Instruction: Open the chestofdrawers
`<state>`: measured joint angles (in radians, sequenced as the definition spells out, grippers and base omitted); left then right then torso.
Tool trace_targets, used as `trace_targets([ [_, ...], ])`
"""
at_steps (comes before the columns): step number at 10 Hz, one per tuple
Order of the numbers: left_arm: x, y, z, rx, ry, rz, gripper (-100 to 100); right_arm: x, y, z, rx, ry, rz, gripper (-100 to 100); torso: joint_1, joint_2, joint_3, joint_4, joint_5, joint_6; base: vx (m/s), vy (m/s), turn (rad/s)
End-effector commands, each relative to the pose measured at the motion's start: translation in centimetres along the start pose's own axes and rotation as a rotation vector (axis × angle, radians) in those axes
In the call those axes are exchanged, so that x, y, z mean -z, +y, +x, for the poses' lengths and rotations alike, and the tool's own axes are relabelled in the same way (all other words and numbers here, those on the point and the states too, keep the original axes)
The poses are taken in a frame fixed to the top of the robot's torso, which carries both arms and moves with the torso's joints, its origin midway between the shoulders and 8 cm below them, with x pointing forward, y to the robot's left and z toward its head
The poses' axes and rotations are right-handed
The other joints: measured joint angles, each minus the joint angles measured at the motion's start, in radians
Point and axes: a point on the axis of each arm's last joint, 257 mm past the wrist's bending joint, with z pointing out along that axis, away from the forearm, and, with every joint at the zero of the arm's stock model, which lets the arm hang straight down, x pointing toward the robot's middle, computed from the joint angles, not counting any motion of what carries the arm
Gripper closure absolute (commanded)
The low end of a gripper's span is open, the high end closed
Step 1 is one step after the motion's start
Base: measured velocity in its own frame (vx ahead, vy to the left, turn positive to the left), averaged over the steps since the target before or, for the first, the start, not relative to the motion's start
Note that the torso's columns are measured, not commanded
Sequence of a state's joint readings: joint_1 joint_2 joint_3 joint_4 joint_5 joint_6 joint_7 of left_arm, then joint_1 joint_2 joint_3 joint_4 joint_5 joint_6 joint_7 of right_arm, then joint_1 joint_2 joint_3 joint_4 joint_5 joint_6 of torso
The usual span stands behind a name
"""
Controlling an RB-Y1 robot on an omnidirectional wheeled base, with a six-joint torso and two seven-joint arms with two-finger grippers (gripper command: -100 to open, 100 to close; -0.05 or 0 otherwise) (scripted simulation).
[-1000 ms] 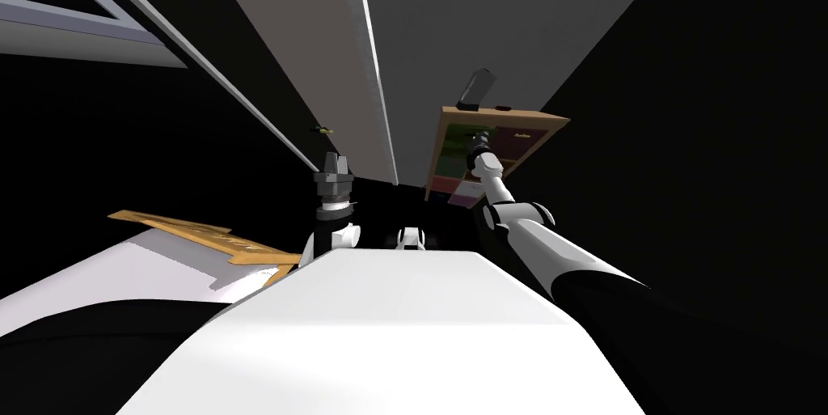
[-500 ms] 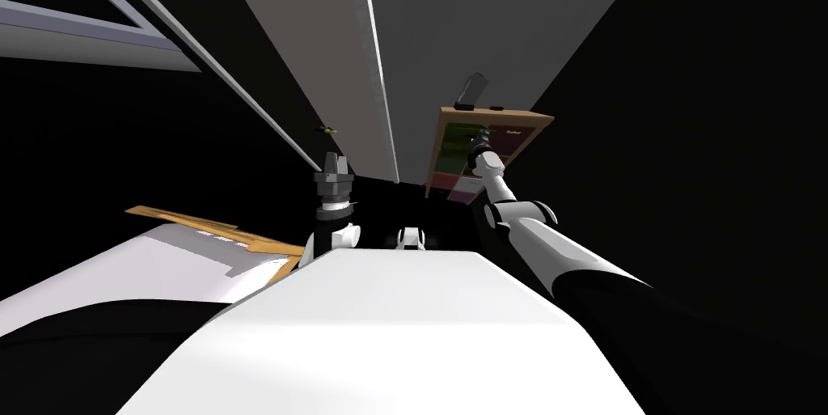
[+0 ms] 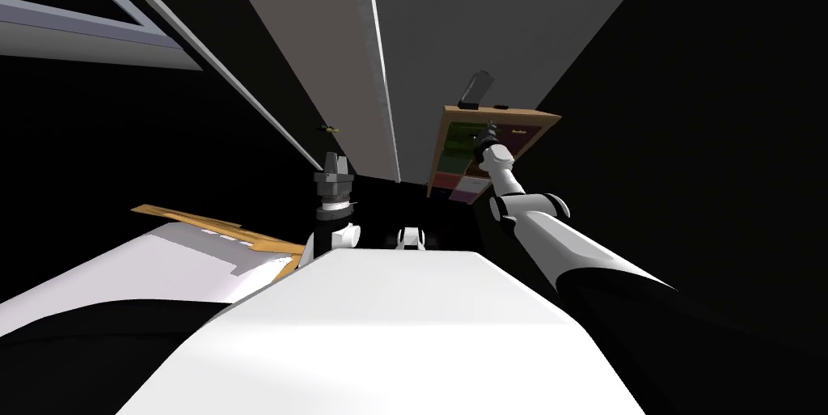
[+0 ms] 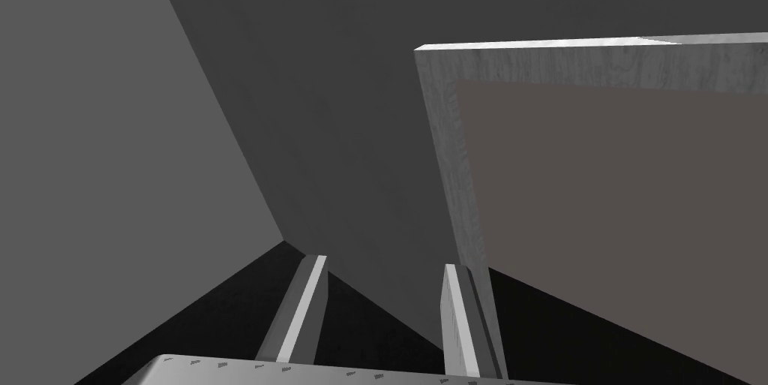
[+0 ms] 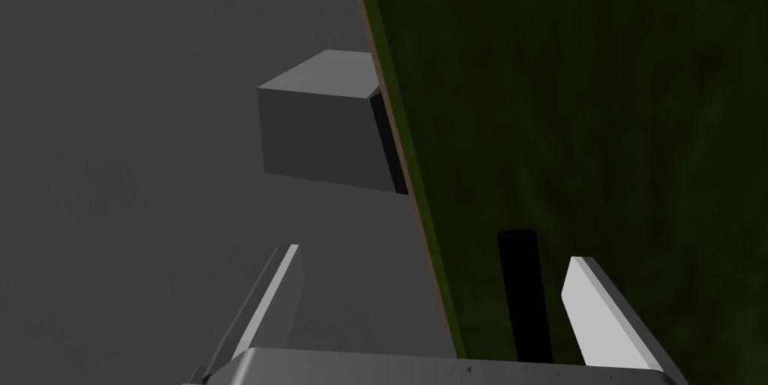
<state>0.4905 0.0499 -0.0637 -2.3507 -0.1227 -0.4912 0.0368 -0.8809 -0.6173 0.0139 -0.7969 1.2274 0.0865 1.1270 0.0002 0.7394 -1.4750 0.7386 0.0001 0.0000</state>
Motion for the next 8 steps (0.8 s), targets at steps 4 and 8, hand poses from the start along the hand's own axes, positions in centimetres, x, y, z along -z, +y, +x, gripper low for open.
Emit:
trace_targets([
  [4, 0.0, 0.0, 0.0, 0.0, 0.0, 0.0, 0, -0.7, -1.2, 1.0, 0.003, 0.009, -0.007, 0, 0.0, 0.002, 0.001, 0.002, 0.001, 0.0, -0.006, 0.021, 0.001],
  [8, 0.0, 0.0, 0.0, 0.0, 0.0, 0.0, 0, -0.6, -0.9, 1.1, 0.004, 0.011, -0.013, 0, 0.001, 0.0, 0.0, 0.001, 0.001, 0.0, 0.0, 0.0, 0.0],
])
